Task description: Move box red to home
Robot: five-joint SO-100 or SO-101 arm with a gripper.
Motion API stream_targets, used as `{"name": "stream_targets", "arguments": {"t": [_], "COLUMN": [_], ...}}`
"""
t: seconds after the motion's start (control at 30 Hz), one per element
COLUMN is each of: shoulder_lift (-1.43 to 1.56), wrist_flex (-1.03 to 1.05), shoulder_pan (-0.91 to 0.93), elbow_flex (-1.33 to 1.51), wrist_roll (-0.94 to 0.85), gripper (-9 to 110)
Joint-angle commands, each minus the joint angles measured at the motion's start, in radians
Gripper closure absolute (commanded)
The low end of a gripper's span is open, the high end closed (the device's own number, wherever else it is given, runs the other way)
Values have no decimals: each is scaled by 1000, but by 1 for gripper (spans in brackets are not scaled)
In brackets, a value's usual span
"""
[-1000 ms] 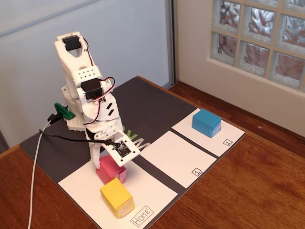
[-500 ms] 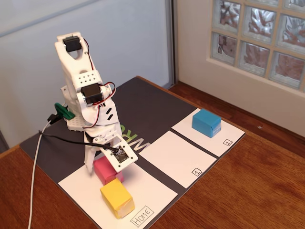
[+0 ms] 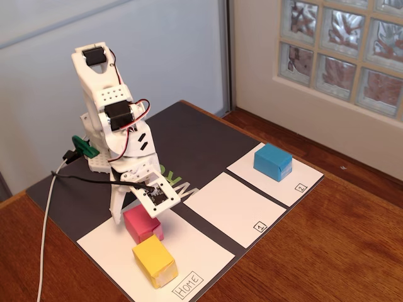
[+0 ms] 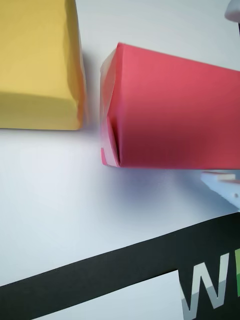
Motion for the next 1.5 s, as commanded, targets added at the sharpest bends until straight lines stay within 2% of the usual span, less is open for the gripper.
{"name": "stream_targets", "arguments": {"t": [0.0,0.47,0.97,1.17,1.47], "shoulder_lift": [75,302,635,666,692], "wrist_flex": [11,41,67,110,115], "shoulder_pan": [-11,-48,-336,-439,-499], "elbow_flex": [-6,-6,212,222,222], "wrist_roll": [11,133,336,387,442], "gripper": [64,66,69,70,74]}}
